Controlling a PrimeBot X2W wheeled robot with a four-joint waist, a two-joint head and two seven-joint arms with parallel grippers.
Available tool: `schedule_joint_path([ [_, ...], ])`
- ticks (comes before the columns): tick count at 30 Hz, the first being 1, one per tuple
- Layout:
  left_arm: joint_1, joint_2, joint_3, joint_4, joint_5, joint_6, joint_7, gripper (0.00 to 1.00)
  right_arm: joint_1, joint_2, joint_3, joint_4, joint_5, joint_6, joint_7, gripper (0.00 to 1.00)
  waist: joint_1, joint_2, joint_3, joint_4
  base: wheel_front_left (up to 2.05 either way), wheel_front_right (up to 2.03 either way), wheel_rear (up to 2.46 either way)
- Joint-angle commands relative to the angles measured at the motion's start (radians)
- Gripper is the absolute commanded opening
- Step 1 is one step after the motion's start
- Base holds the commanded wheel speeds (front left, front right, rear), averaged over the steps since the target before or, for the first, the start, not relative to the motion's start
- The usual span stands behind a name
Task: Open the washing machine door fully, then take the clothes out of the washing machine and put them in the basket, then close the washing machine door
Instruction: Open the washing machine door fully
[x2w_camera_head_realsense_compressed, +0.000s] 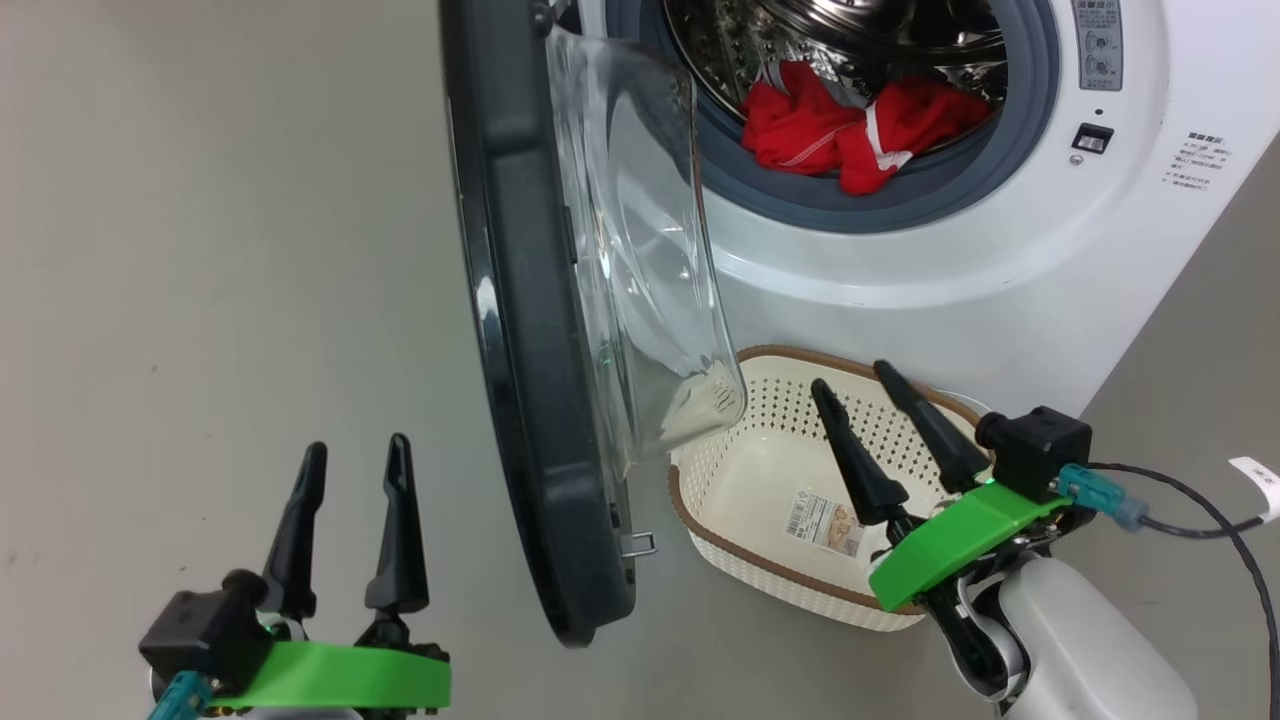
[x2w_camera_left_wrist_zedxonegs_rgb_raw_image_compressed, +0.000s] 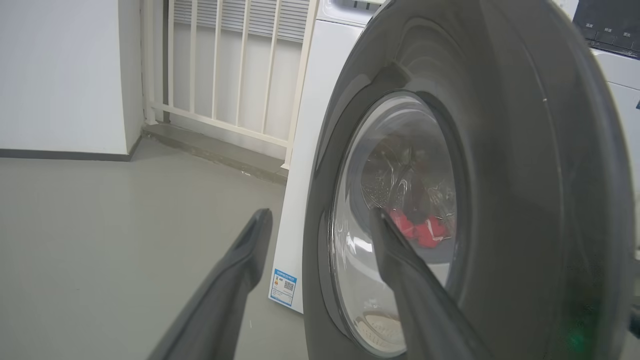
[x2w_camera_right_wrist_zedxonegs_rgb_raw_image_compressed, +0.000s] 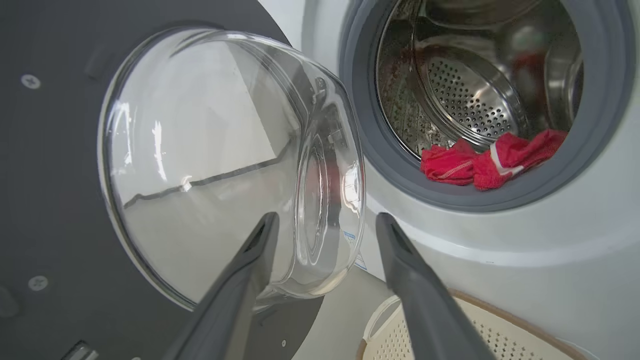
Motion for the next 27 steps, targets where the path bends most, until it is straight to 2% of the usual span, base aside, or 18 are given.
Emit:
schedule_joint_path([
  [1,-0.006,0.018,0.036,-0.033,0.011,0.011,-0.005,1.00,0.015,0.023,-0.023,-0.049,-0.093,0.007,-0.013,1.00,0.0000,0.0000,0.000,0.000,0.00,0.00,0.00],
  [7,0.002,0.018,0.036,-0.036,0.021,0.010,-0.005,1.00,0.096,0.067,-0.140,-0.142,-0.339,0.007,-0.013,1.00,0.0000,0.0000,-0.002,0.000,0.00,0.00,0.00],
  [11,0.004,0.018,0.037,-0.040,0.033,0.012,-0.005,1.00,0.140,0.074,-0.186,-0.202,-0.420,0.007,-0.014,1.00,0.0000,0.0000,-0.001,-0.002,0.00,0.00,0.00],
  [18,0.006,0.018,0.036,-0.046,0.034,0.014,-0.005,1.00,0.191,0.075,-0.208,-0.286,-0.442,0.007,-0.014,1.00,0.0000,0.0000,0.004,-0.005,0.00,0.00,0.00],
  [27,0.011,0.018,0.023,-0.030,0.031,0.022,-0.005,1.00,0.218,0.075,-0.203,-0.295,-0.427,0.007,-0.014,1.00,0.0000,0.0000,-0.005,-0.001,0.00,0.00,0.00],
])
